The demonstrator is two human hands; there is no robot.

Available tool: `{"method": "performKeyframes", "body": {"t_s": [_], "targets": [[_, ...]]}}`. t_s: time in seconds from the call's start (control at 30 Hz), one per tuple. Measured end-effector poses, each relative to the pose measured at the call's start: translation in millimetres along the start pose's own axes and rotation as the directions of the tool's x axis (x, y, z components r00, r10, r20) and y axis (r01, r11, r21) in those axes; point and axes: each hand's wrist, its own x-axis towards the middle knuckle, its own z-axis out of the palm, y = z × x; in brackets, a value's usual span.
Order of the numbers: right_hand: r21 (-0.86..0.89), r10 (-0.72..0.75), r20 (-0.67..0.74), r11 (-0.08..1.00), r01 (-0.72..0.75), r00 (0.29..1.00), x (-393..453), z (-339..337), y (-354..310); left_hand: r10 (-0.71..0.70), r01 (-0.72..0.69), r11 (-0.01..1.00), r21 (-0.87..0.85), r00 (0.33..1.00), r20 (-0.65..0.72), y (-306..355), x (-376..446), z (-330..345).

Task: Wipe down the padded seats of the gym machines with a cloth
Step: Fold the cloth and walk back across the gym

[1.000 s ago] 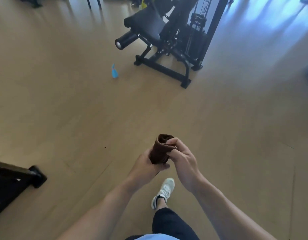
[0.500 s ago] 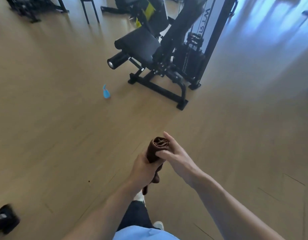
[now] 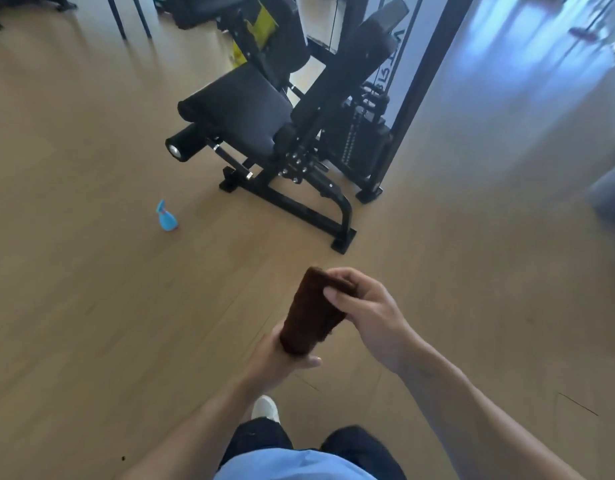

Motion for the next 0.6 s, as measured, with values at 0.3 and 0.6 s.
{"method": "performKeyframes", "body": {"t_s": [0.3, 0.6], "targets": [[0.413, 0.188, -0.372, 0.91, -0.019, 0.909, 175, -120, -29, -0.268, 0.299, 0.912, -0.28, 0.953, 0.145, 58, 161, -27], [0.135, 0.558, -0.241, 0.83, -0.542, 0.794, 322, -284, -4, -0.628, 0.403, 0.635, -0.659, 0.766, -0.137, 122, 317, -1]]}}
